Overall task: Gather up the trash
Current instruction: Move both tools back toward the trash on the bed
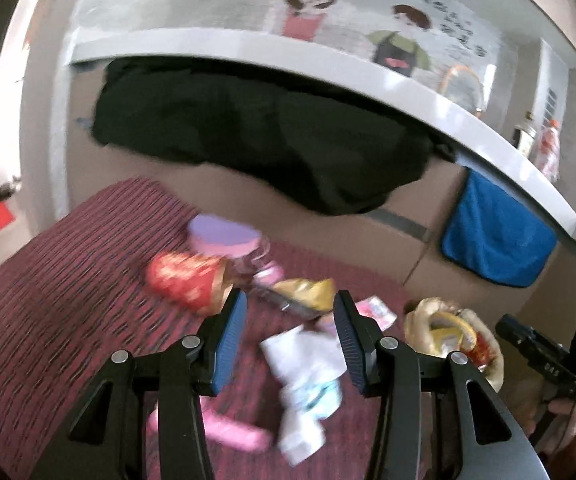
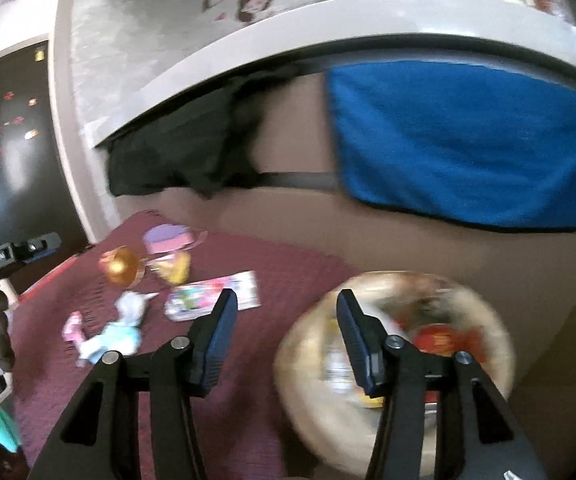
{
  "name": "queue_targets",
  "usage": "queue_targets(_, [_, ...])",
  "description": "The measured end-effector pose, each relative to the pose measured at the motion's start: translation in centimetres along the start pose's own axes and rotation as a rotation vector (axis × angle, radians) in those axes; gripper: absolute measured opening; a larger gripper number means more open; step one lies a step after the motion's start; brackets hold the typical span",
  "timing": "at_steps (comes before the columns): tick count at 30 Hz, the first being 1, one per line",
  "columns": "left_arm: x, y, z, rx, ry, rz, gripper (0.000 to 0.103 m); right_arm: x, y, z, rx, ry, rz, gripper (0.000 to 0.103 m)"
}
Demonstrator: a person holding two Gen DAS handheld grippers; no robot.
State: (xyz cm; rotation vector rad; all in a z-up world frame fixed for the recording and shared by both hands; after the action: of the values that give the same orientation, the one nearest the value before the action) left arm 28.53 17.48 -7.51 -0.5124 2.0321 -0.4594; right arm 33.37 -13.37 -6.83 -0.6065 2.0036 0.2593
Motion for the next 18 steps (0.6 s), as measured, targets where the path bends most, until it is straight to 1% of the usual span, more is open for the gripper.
queue_targets(4, [1.1,3.6,-1.0,-0.034,0.028,-0.029,0.047,-0.4,4.2,2.1,-0.071,0.025,-0.039,0.044])
queue_targets(7, [3.0,6.6,-1.0,-0.051,0.083,-0.127,0.047,-0.4,7.4,3.5,-0.119,0.050,-0.069,0.044])
queue_targets(9, [4.4,7.6,-0.8,-0.060,0.105,-0.174,0.047,-0.3,9.2,4.4,-0.141,0.068,-0.083,0.044])
queue_targets(11, [6.3,8.8,-0.2,-0.071,0.162,-0.220,0.047,-0.1,10.6,5.1,-0.159,0.084,-0.087,0.044])
queue_targets(12, [7.4,9.2,0.2,-0.069,0.203,-0.249,0.047,0.0,11.0,5.2,-0.164,0.088,-0.085,0.044])
queue_targets(14, [8.7,9.7,0.9,-0.060,0.252,-0.285,0.047,0.2,11.7,5.6,-0.176,0.095,-0.076,0.044])
queue_targets(16, [9.0,10.4,1.4,-0.081,0.250,-0.305,0.047,0.6,12.1,5.6,-0.177,0.104,-0.071,0.044])
queue_targets(18, [9.1,10.7,2.0,-0.074,0.260,-0.334,0.047,1.0,12.3,5.7,-0.174,0.110,-0.071,0.044])
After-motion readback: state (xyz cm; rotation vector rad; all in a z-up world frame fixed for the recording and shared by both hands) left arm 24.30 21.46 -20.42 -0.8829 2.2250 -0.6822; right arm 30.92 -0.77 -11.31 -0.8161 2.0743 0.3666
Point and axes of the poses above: each gripper's, at about its wrist camera, not at the fingertips, and z roughly the way its jaws point, y to its left, x to its underside, the point moved 8 cm from there along z, roughly the way its jaws point, and after that the axes turned 14 degrees about -z, right-handed, at the moved point
